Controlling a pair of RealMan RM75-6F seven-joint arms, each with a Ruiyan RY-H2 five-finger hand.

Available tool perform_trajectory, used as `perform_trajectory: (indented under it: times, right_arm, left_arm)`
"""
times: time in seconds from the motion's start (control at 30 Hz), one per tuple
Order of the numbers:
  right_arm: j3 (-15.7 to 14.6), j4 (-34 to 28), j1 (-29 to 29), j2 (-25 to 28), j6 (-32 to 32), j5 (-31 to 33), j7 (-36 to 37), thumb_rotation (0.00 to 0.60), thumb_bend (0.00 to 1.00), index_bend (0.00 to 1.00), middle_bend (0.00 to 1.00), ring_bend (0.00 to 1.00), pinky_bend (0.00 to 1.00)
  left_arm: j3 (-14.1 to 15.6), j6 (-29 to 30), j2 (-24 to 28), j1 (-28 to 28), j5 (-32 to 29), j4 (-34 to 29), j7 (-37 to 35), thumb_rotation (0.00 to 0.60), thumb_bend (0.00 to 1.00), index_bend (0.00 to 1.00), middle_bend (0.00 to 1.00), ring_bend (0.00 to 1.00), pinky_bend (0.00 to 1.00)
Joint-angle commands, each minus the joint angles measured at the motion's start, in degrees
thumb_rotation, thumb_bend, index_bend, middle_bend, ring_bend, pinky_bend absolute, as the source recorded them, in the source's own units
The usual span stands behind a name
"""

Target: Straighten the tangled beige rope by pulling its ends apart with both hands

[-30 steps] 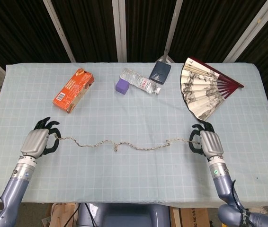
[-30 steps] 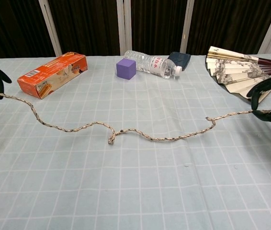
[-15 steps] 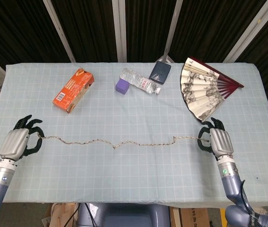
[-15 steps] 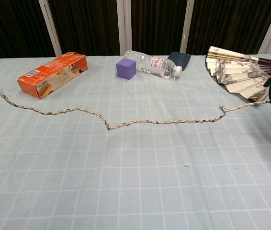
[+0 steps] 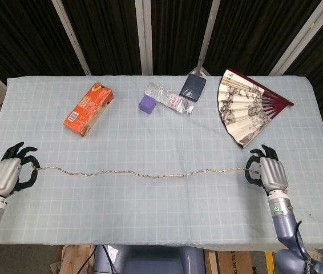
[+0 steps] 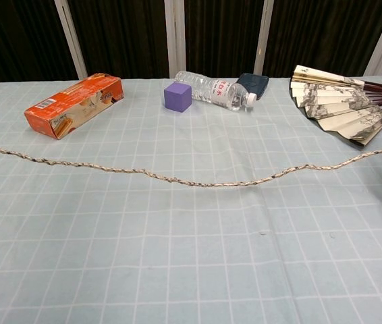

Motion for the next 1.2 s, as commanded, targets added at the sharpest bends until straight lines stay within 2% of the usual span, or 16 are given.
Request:
perform_trajectory:
  times: [0.03, 1.2]
  right_arm:
    - [-0.11, 0.34, -0.23, 0.04, -0.16, 0.03, 0.31, 0.6, 0.48, 0.66, 0.26, 0.0, 0.0]
    - [-1.87, 4.89, -1.69, -2.24, -1.98, 0.25, 0.34, 0.6, 0.48, 0.66, 0.26, 0.0, 0.0]
  left_arm:
    - [0.12, -0.12, 0.03, 0.45, 0.03, 0.95, -0.75, 0.6, 0.64, 0.56, 0.19, 0.0, 0.0]
    - [1.17, -3.21, -5.82, 1.36, -0.52, 8.63, 0.45, 0.6, 0.64, 0.56, 0.19, 0.0, 0.0]
